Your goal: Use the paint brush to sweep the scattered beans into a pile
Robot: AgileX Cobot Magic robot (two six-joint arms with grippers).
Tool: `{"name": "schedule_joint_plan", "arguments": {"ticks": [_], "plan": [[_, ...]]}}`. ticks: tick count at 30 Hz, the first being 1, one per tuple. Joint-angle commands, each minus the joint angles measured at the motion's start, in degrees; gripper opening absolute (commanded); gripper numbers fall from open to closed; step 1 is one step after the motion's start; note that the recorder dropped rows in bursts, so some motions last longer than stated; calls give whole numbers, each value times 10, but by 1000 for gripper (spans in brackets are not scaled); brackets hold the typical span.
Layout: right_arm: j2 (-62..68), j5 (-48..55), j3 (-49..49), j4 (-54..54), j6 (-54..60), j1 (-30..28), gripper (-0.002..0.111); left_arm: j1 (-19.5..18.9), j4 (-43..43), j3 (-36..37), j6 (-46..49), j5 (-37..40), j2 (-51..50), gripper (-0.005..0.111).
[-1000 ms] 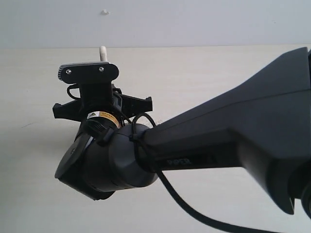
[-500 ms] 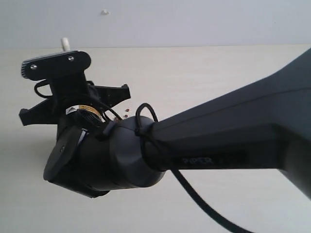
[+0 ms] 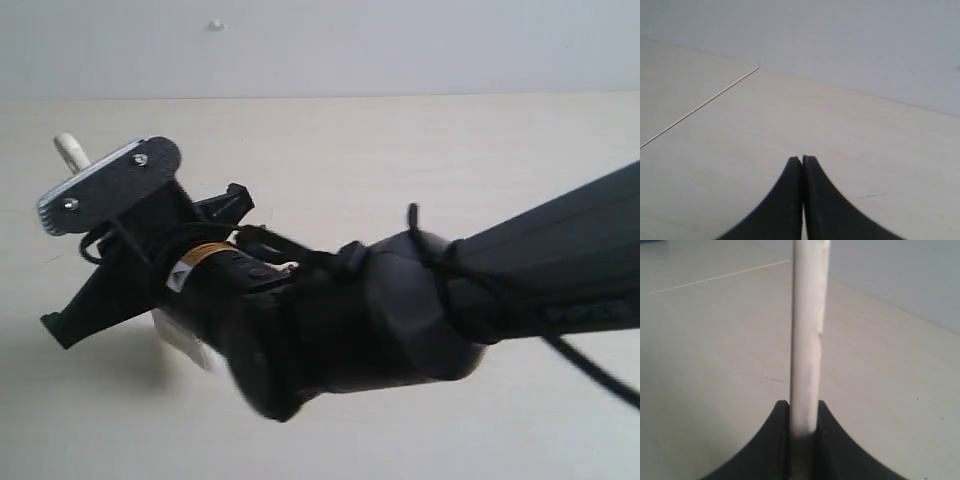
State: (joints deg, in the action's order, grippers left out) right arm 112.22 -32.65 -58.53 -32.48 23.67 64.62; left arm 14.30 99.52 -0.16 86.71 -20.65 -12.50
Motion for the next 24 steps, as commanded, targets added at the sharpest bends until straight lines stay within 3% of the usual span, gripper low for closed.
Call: {"name": "schedule_joint_plan", "arguments": {"ticks": [1, 4, 6, 14, 24], "plan": [[-42, -23, 64, 378, -340, -70, 0, 2, -1, 2, 1, -3, 3, 0], [-46, -102, 86, 577, -554, -128, 0, 2, -1, 2, 1, -3, 3, 0], [-39, -140, 90, 619, -621, -157, 0, 2, -1, 2, 1, -3, 3, 0], [6, -146, 91, 628, -701, -223, 0, 2, -1, 2, 1, -3, 3, 0], [32, -138, 89, 605, -692, -259, 0, 2, -1, 2, 1, -3, 3, 0]]}}
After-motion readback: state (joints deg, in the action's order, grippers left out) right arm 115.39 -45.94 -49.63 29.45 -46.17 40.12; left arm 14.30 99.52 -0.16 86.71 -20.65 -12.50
